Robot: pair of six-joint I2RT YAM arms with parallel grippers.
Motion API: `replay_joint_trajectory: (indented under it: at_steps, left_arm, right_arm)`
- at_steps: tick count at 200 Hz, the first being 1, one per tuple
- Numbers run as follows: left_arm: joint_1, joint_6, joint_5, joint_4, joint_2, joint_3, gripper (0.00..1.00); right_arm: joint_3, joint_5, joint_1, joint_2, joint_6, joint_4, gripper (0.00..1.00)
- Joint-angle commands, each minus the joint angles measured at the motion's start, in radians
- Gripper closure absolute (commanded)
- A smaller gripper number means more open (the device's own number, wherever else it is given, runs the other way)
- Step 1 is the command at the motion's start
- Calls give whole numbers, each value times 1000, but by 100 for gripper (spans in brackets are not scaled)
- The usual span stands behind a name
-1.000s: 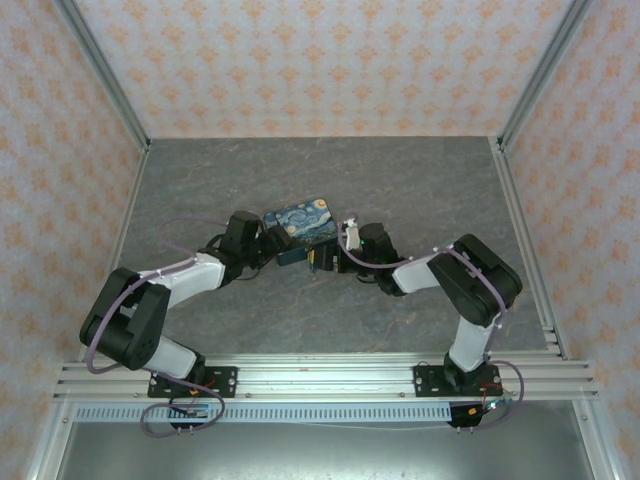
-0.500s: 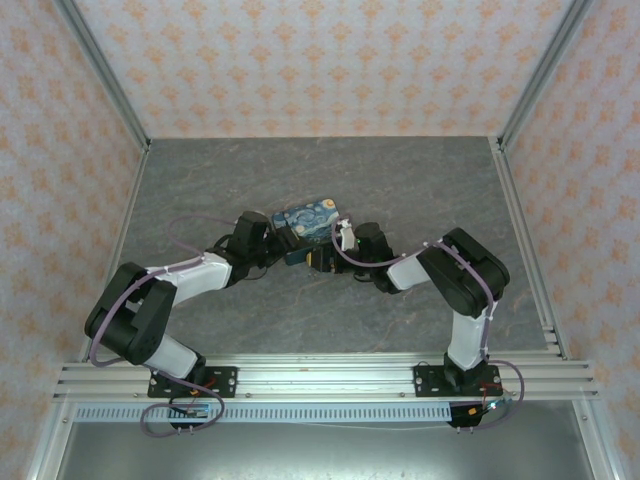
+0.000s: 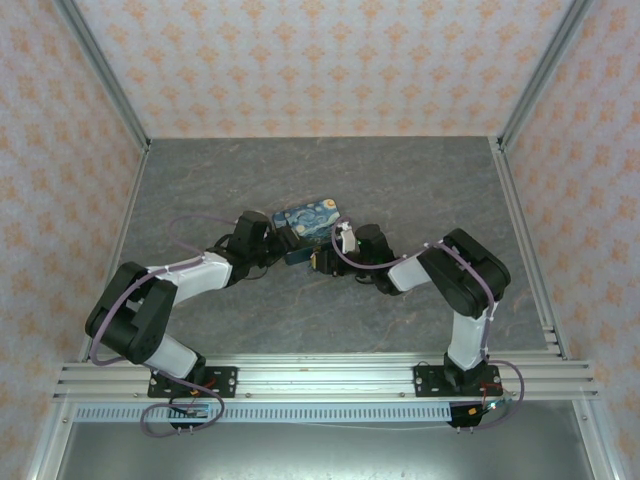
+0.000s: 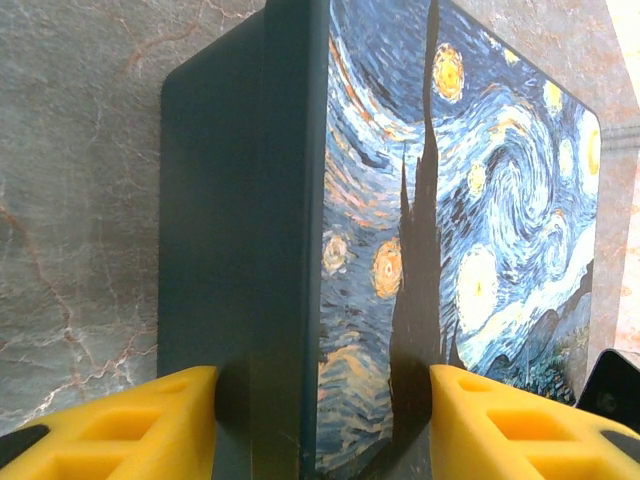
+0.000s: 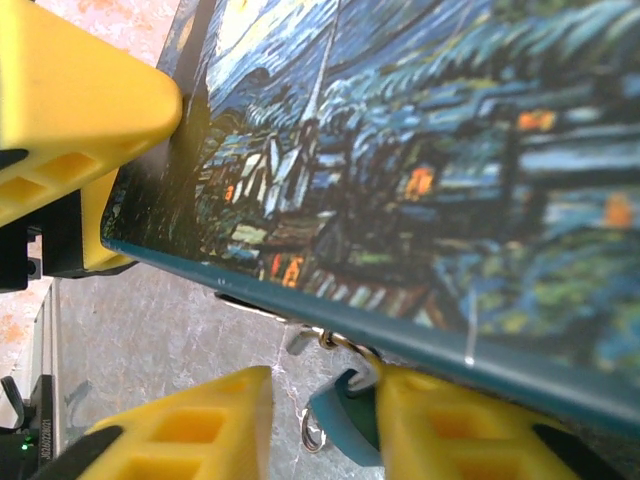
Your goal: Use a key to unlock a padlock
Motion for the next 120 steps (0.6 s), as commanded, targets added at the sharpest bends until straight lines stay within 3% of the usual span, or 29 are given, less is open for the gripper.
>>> replay_joint_trajectory:
  at_steps: [1, 55, 120]
  left_arm:
    - [-18, 0, -24, -141, 49, -25, 47]
    - [-19, 0, -33, -145, 29, -43, 47]
    - [-20, -12, -48, -140, -5, -82, 47]
  right_arm:
    - [-1, 13, -3, -39, -24, -17, 76]
    - [7, 40, -4, -34, 10, -23, 96]
    - [-39, 79, -27, -36, 158, 131, 100]
